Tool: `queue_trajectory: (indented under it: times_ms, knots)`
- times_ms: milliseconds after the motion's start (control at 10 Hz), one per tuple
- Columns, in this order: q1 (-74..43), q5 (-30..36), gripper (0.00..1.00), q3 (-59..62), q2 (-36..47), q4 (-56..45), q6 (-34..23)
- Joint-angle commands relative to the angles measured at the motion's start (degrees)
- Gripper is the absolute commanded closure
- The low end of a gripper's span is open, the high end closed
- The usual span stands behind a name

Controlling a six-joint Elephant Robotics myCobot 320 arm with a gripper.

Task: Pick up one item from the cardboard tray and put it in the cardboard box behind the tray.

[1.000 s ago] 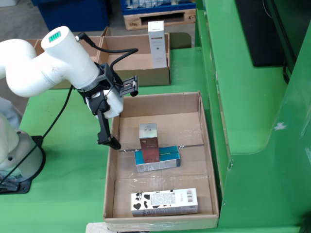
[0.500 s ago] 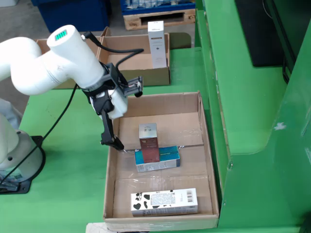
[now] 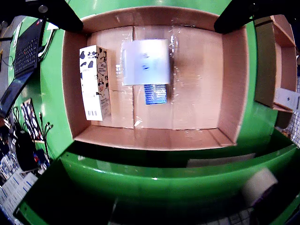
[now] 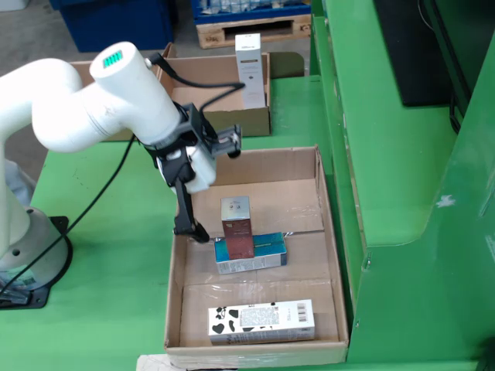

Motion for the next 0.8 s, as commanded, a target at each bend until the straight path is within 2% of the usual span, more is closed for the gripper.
queue_trajectory:
  times_ms: [0,700]
  knots:
    - [-0.6,0.0,0.00,12.8,-5.8,-2.2,-0.7]
    - [-1.6,0.5,0.00,21.6,-10.8,-5.4,-1.4]
